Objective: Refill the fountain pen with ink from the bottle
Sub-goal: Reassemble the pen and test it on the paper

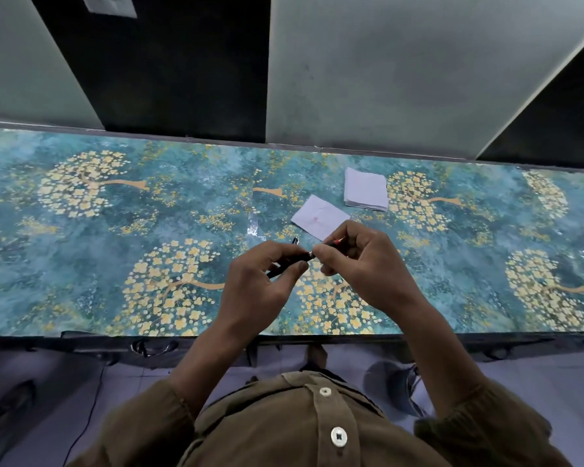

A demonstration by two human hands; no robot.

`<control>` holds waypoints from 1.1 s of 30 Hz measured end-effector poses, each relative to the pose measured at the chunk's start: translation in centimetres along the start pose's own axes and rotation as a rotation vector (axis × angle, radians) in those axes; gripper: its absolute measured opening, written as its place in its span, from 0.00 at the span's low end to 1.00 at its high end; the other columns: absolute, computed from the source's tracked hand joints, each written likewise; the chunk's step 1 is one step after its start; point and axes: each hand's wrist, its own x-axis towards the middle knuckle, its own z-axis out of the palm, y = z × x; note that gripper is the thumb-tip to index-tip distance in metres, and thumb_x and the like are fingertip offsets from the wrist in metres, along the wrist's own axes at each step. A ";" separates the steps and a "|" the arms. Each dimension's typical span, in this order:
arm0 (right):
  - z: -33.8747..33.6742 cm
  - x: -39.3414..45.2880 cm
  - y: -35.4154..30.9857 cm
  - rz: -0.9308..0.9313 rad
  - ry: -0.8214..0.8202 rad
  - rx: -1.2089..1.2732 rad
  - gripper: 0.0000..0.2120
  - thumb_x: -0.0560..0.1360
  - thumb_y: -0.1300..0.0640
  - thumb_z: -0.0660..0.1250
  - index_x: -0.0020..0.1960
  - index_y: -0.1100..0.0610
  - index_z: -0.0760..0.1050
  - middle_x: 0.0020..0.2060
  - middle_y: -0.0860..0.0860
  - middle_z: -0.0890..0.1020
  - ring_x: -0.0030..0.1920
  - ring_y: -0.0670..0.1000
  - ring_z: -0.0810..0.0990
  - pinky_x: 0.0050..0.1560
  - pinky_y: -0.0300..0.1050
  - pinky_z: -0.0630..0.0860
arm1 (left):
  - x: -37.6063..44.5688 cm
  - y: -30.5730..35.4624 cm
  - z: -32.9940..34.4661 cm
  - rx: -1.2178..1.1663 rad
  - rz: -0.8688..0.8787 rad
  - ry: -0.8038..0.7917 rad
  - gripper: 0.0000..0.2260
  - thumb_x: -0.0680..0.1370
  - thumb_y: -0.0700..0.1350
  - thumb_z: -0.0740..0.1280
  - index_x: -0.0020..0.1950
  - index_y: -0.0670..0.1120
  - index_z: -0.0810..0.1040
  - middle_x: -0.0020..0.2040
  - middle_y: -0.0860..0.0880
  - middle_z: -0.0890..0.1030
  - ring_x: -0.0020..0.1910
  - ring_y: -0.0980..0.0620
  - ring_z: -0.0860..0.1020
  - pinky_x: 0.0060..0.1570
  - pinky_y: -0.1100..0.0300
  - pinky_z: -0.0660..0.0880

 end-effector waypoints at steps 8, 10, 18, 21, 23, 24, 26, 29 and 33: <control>0.8 0.6 -0.7 0.001 -0.055 0.333 0.05 0.76 0.66 0.71 0.51 0.60 0.81 0.37 0.55 0.84 0.36 0.52 0.84 0.40 0.50 0.82 | 0.1 0.5 -0.8 -0.069 -0.060 0.038 0.07 0.76 0.43 0.74 0.52 0.52 0.85 0.45 0.58 0.86 0.43 0.57 0.83 0.44 0.55 0.80; 0.8 1.0 -0.8 0.002 -0.064 0.380 0.06 0.76 0.68 0.69 0.50 0.60 0.82 0.37 0.57 0.84 0.36 0.51 0.83 0.40 0.49 0.81 | 0.2 0.8 -0.9 -0.094 -0.077 0.031 0.07 0.76 0.43 0.74 0.52 0.51 0.85 0.44 0.58 0.86 0.42 0.57 0.84 0.44 0.53 0.80; 1.5 1.4 -1.1 -0.020 0.048 0.419 0.01 0.75 0.66 0.71 0.46 0.63 0.80 0.31 0.51 0.82 0.32 0.50 0.81 0.35 0.46 0.80 | 1.1 1.7 -0.6 -0.151 -0.104 0.063 0.09 0.74 0.40 0.76 0.49 0.54 0.84 0.42 0.57 0.86 0.39 0.62 0.82 0.41 0.63 0.78; 1.4 1.6 -1.2 -0.019 0.030 0.410 0.05 0.76 0.66 0.70 0.51 0.66 0.80 0.35 0.50 0.82 0.34 0.50 0.81 0.38 0.48 0.81 | 1.4 1.9 -0.5 -0.183 -0.116 0.026 0.08 0.74 0.39 0.75 0.50 0.51 0.85 0.40 0.57 0.86 0.39 0.60 0.83 0.41 0.63 0.78; 1.2 1.7 -1.2 -0.011 0.004 0.402 0.08 0.77 0.66 0.69 0.55 0.64 0.81 0.36 0.49 0.83 0.36 0.51 0.81 0.40 0.50 0.82 | 1.7 2.1 -0.4 -0.206 -0.119 0.010 0.07 0.75 0.38 0.74 0.49 0.50 0.85 0.39 0.59 0.85 0.37 0.62 0.81 0.39 0.67 0.75; 1.1 1.8 -1.2 -0.009 -0.004 0.396 0.08 0.78 0.65 0.69 0.56 0.64 0.81 0.35 0.48 0.83 0.37 0.52 0.81 0.41 0.51 0.82 | 1.9 2.2 -0.4 -0.209 -0.118 0.008 0.07 0.75 0.38 0.74 0.49 0.49 0.85 0.38 0.59 0.85 0.37 0.62 0.81 0.38 0.68 0.74; 0.9 2.0 -1.2 -0.004 0.007 0.393 0.07 0.78 0.65 0.69 0.54 0.64 0.82 0.34 0.47 0.83 0.37 0.51 0.82 0.40 0.48 0.82 | 2.3 2.3 -0.4 -0.198 -0.115 0.011 0.06 0.74 0.39 0.75 0.49 0.47 0.86 0.40 0.56 0.86 0.38 0.59 0.83 0.39 0.65 0.77; 1.0 2.3 -1.3 0.000 0.071 0.427 0.06 0.76 0.65 0.70 0.52 0.64 0.83 0.34 0.48 0.85 0.36 0.48 0.83 0.38 0.43 0.81 | 2.9 2.4 -0.4 -0.178 -0.110 0.020 0.07 0.74 0.39 0.75 0.50 0.46 0.86 0.42 0.54 0.87 0.41 0.56 0.85 0.43 0.60 0.81; 1.7 2.5 -1.5 0.003 0.140 0.496 0.02 0.75 0.67 0.71 0.47 0.65 0.82 0.30 0.48 0.84 0.30 0.47 0.80 0.33 0.41 0.80 | 3.4 2.5 -0.4 -0.152 -0.092 0.027 0.08 0.74 0.39 0.75 0.51 0.47 0.86 0.44 0.55 0.87 0.43 0.57 0.85 0.45 0.61 0.81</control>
